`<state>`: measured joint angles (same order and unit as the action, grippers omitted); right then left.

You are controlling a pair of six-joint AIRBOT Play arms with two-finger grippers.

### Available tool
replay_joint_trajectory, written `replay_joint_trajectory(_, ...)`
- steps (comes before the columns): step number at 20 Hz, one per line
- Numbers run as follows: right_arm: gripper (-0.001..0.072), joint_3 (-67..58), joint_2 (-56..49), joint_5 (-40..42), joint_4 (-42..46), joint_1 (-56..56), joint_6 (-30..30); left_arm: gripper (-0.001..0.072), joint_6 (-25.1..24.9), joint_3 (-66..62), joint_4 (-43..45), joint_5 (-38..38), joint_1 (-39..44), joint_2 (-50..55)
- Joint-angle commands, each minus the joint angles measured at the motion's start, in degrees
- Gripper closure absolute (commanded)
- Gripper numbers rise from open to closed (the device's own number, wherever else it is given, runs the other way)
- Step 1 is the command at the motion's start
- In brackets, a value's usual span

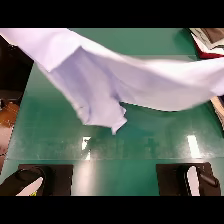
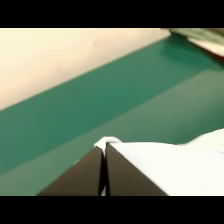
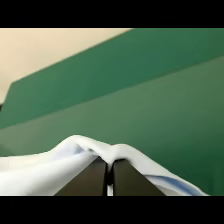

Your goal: Fold the shirts.

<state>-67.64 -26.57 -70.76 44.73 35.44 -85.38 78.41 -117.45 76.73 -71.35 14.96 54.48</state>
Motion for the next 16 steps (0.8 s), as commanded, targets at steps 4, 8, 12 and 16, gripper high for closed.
replay_joint_trajectory(4,0.0692,-23.02,-10.64,-9.49,-0.04,9.31,0.83,0.0683,1.16,-1.6,0.24,10.67,0.0,-6.03)
replay_joint_trajectory(8,0.0692,-33.4,-21.03,-15.96,-0.13,9.31,-2.78,0.0683,1.27,0.33,5.6,11.85,0.0,-3.91)
replay_joint_trajectory(12,0.0692,-36.59,-31.65,-22.64,0.02,8.9,-4.59,0.0683,2.21,2.03,7.96,10.6,0.0,5.53)
replay_joint_trajectory(16,0.0692,-36.59,-41.64,-23.12,5.53,-0.87,-4.33,0.0683,2.62,2.03,4.26,10.29,0.0,19.5)
